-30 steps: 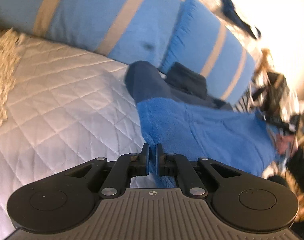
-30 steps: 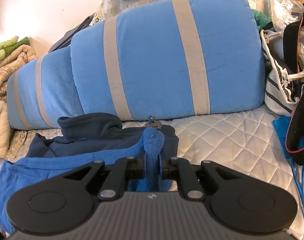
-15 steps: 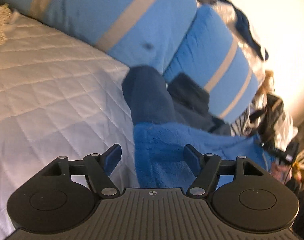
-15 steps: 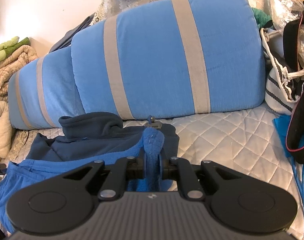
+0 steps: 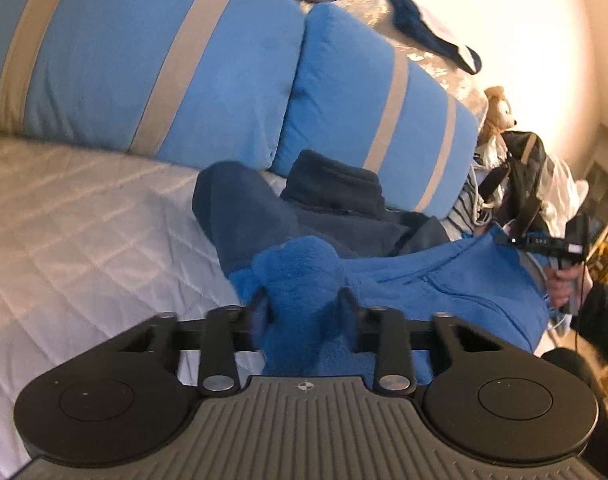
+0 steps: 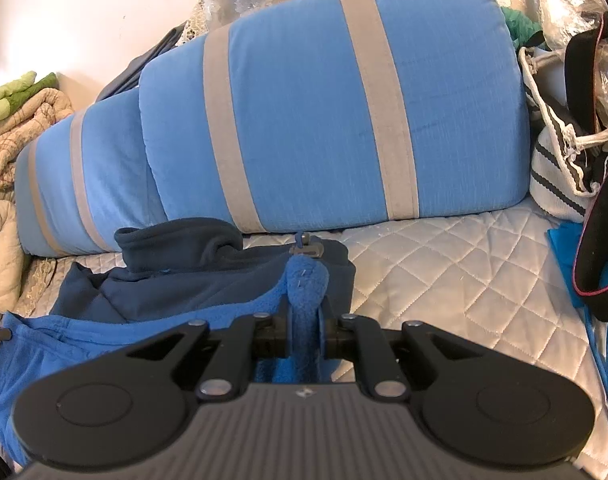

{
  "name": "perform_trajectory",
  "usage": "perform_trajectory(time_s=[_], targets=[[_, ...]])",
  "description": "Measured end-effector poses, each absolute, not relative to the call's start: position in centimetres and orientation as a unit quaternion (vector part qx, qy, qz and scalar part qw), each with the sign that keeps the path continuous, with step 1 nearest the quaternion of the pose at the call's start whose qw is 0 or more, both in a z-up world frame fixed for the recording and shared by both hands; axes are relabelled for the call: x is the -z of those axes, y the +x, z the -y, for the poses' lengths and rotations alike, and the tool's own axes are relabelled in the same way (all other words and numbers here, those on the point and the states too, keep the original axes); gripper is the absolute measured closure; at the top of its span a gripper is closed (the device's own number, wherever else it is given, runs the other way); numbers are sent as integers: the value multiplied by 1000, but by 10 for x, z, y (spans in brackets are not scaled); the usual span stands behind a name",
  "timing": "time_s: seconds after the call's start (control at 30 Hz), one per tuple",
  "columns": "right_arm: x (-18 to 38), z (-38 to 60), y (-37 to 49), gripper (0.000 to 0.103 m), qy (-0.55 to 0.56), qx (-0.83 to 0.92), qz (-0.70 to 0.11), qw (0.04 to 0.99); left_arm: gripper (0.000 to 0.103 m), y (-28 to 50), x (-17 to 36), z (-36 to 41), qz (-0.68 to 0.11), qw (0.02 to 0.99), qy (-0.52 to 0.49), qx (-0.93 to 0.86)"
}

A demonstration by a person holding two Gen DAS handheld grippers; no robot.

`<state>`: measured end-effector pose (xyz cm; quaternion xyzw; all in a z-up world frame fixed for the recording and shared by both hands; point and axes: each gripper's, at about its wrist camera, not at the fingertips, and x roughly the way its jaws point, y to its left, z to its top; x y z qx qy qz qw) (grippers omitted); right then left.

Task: Fold clothes
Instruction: 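Grasp the fleece hem with the left gripper while the right gripper holds it, then lift the hem with both grippers and fold it toward the pillows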

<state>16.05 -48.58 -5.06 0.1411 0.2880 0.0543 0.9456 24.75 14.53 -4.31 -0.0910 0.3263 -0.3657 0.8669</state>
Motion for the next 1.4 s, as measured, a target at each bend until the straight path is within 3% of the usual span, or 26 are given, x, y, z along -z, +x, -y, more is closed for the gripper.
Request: perform_trajectory(time_s=[0.47,0.97,1.4], targets=[[51,492,149,91,156,-48,-269,949,84,266,41,-160,-335,864,-230,296],[48,503,157,92,139,-32,-249,958,84,295,-1,-109,-313,917,-118,217],[35,497,204,92,109,-8,-249,962,84,336,3,-92,-303,929,-103,188]])
